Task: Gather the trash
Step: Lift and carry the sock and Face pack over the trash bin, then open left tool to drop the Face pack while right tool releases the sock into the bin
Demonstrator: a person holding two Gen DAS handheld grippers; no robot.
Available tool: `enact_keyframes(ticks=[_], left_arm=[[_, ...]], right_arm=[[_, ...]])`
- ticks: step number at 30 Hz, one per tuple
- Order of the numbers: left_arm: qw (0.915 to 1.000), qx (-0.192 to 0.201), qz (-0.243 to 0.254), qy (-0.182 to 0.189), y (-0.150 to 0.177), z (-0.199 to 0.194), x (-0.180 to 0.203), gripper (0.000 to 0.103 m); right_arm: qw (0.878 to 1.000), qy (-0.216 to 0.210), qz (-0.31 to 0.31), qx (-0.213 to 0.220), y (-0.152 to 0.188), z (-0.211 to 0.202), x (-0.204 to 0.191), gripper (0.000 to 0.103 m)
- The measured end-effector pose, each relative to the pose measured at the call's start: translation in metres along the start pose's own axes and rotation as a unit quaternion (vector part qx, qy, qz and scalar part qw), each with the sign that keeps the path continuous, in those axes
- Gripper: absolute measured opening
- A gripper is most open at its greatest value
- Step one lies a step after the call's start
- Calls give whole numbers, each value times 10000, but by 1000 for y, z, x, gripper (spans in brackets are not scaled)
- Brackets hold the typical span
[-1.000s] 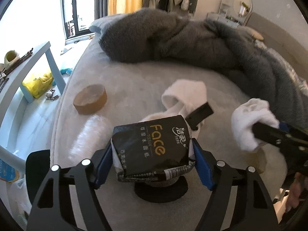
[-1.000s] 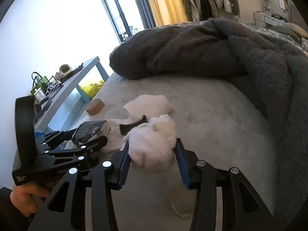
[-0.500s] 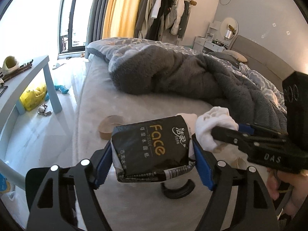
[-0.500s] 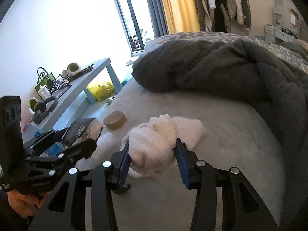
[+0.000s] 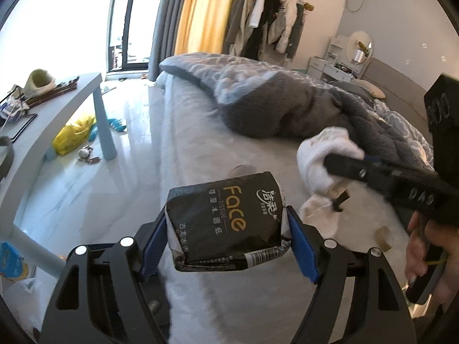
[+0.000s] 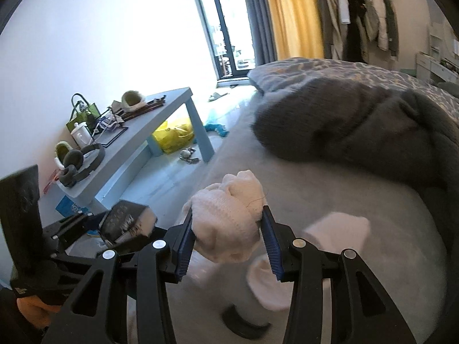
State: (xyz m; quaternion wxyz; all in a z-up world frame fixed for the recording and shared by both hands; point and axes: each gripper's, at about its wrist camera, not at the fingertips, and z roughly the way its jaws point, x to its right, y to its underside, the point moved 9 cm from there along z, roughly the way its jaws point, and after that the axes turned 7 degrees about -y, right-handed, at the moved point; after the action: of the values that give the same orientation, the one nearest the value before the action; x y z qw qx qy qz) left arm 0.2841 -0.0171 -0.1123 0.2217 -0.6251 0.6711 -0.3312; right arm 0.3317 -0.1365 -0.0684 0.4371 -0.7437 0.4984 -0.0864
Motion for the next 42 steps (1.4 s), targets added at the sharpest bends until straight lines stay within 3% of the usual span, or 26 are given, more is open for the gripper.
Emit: enact_keyframes(ticks=[11, 19, 33, 42], left_arm=[[9975, -490, -389, -323, 31, 11, -81, 78], [9909, -1059, -562, -613, 68, 32, -135, 78], [9652, -2282, -1004, -789, 157, 63, -206, 78], [9513, -2720, -1209, -801, 189, 70, -228, 81]], right_arm=[[9991, -383, -186, -73, -17, 40, -58, 45], [9974, -560, -319, -315, -15, 76, -99, 45], [9907, -752, -353, -1081, 17, 147, -156, 45], [9838, -822, -326, -1558, 44, 186, -172, 45]])
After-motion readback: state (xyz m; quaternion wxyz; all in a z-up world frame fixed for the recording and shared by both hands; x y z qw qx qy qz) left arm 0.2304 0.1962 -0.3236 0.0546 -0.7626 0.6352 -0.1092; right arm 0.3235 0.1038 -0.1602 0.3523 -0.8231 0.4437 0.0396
